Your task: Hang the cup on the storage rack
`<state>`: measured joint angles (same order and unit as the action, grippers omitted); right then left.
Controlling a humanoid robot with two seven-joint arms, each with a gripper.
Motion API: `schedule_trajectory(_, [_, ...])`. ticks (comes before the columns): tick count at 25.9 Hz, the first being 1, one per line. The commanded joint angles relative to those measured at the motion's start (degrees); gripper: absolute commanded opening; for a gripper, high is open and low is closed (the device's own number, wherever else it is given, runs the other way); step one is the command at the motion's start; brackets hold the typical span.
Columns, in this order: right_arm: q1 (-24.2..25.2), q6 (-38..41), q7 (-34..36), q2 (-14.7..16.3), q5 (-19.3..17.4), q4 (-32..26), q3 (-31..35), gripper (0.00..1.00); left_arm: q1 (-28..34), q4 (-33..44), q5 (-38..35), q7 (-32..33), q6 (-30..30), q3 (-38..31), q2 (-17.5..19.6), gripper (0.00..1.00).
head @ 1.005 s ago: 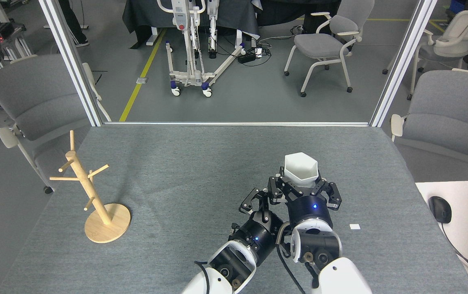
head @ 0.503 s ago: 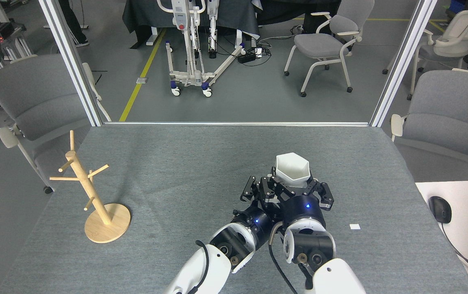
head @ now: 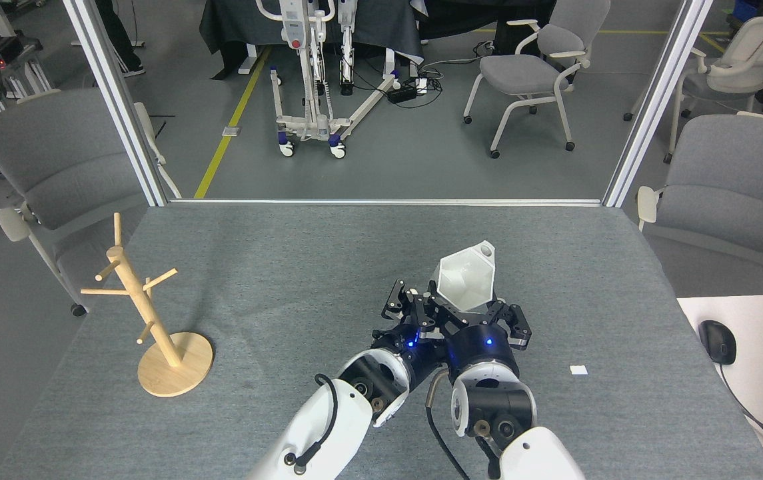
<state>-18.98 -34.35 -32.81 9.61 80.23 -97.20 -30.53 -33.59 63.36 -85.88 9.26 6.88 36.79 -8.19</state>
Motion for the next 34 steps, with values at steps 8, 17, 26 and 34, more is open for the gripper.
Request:
schedule_trajectory(8, [-0.2,-1.2,-0.1,1.9,-0.1,0.4,1.1,0.0,3.3,2.6,-0.3,-1.0,-0.4,-4.5,1.1,1.0])
schedule_trajectory(17, [-2.0,-1.1,-7.4,5.1,-0.6,-0.1,4.1,0.0,8.6,6.2,-6.1,-4.2,-4.8,-5.8,1.8,1.0])
schedule_trajectory(26, [-5.7,0.0,-21.9,6.0,-0.7,-5.6,6.5,0.0,10.7,6.3,-7.0,-5.2,-8.7,-5.9,0.4,1.0])
schedule_trajectory(34, [-8.3,-0.1,-33.5,2.4,-0.9,-5.6,5.7,0.0,10.7,12.0,-6.9,-4.6,-12.4,-5.5,0.4,1.0])
